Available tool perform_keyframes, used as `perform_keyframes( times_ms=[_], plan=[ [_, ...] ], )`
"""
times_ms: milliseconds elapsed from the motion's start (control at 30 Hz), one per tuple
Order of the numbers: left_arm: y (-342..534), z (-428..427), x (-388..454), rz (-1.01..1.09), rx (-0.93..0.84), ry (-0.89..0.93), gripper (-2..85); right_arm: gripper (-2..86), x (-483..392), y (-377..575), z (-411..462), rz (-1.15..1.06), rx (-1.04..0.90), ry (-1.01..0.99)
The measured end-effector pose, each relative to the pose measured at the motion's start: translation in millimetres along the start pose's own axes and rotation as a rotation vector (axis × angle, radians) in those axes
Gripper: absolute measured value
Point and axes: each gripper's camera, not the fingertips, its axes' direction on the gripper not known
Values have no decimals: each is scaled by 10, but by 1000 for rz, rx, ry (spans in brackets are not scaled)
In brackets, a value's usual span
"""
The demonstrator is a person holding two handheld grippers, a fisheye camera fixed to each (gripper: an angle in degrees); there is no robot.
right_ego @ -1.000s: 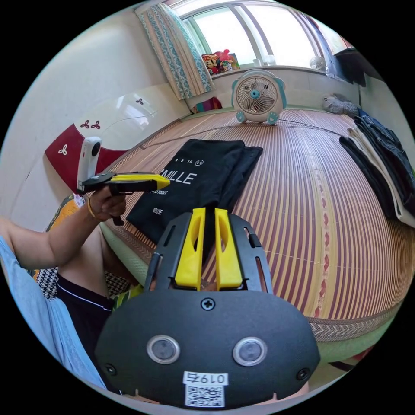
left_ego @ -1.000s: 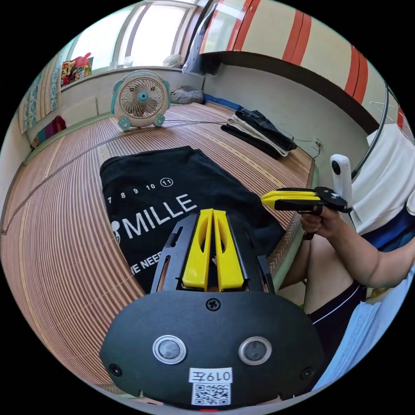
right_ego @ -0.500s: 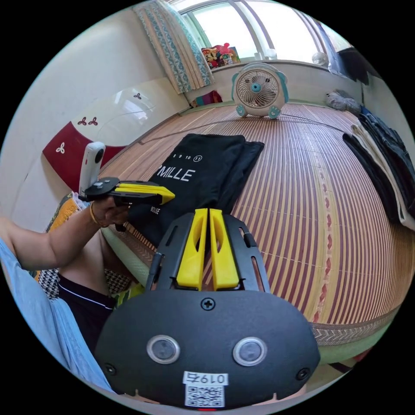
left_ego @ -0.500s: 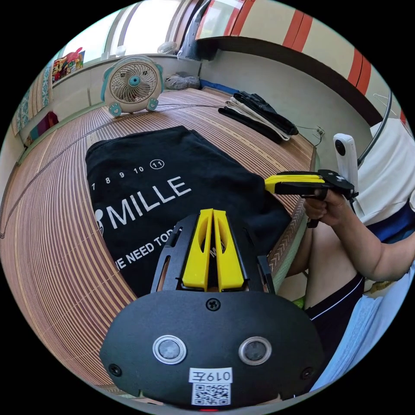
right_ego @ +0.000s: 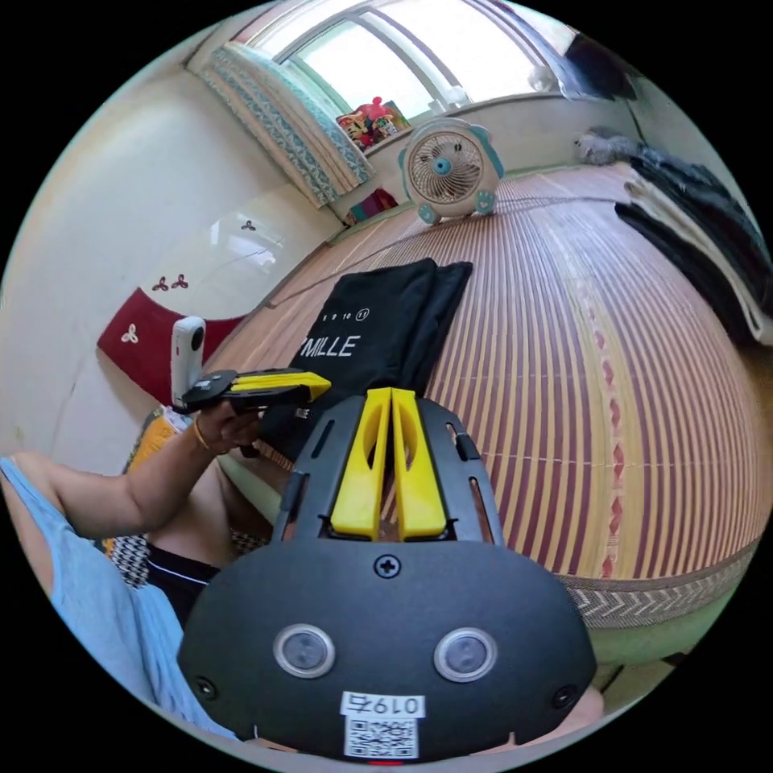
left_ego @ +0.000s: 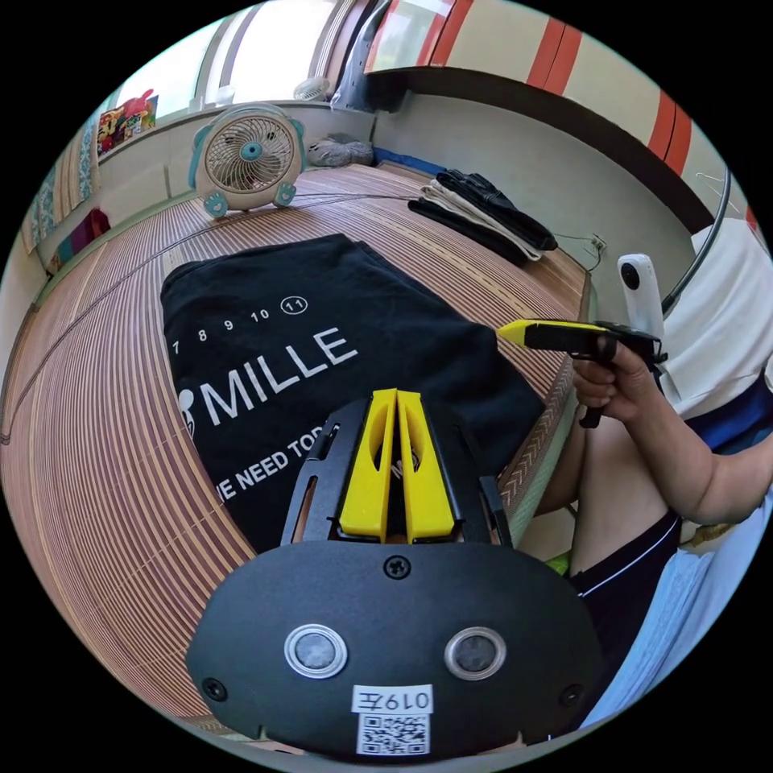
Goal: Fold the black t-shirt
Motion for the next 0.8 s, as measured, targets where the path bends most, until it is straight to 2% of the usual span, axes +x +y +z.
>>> perform_keyframes(
  times_ms=[233,433,800],
  plan=[
    [-201,24,55,6,28,19,8,46,-16,-59,198,-52,-50,14],
    [-502,159,172,30,33,17,8,4,-21,-110,327,-80,-66,73],
    [-1081,648,363,37,-10,-3,9,-6,558,46,327,213,-13,-129]
  ],
)
